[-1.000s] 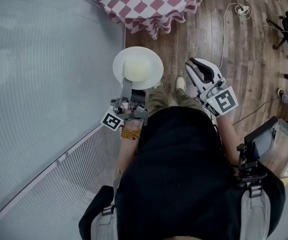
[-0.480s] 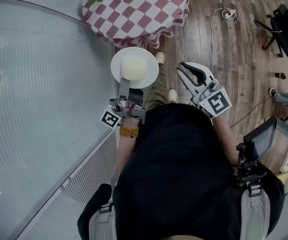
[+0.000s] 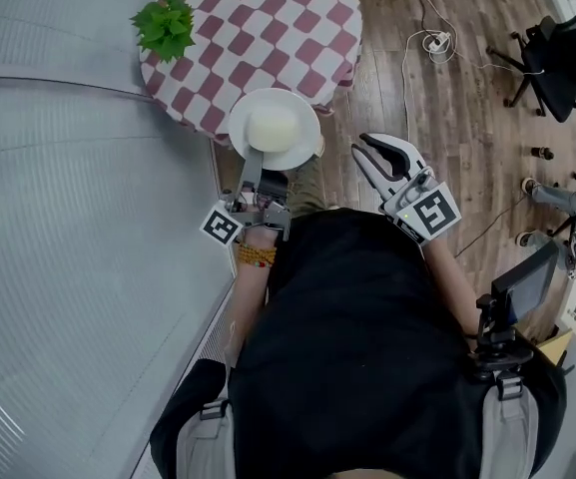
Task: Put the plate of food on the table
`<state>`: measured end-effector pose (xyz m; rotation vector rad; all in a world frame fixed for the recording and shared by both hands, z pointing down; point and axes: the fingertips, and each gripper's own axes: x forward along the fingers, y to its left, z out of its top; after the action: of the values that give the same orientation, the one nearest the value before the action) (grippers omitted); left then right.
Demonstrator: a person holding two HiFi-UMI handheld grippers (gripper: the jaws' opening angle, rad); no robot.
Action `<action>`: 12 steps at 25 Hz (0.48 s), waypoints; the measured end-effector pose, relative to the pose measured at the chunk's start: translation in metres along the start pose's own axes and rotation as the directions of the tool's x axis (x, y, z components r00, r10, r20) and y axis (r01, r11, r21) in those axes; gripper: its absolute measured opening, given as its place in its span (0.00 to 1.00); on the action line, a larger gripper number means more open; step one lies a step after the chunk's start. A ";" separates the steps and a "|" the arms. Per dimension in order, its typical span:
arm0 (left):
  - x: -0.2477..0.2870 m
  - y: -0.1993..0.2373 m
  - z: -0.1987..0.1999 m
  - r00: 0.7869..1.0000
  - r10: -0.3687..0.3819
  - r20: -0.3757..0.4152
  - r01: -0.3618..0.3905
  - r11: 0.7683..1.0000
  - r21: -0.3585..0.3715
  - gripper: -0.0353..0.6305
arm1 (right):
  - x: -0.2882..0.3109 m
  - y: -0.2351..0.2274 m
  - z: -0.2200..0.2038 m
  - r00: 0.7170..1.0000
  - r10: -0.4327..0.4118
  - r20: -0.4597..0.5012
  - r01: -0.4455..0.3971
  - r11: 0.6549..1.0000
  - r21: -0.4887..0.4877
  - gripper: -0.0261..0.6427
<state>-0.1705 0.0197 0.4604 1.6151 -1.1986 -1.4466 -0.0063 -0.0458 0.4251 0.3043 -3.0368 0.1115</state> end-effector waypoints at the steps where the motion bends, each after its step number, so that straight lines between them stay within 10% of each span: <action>1: 0.028 0.016 0.013 1.000 0.007 -0.013 -0.007 1.000 -0.016 0.09 | 0.017 -0.022 0.003 1.000 -0.018 -0.013 0.018 1.000 0.009 0.16; 12: 0.298 0.174 0.091 0.984 0.054 -0.173 -0.071 0.993 -0.097 0.09 | 0.084 -0.198 0.025 0.933 -0.345 -0.100 0.354 0.930 0.096 0.16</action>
<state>-0.3037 -0.3103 0.4880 1.5820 -1.0520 -1.2821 -0.0503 -0.2574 0.4207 0.8224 -2.8441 0.2621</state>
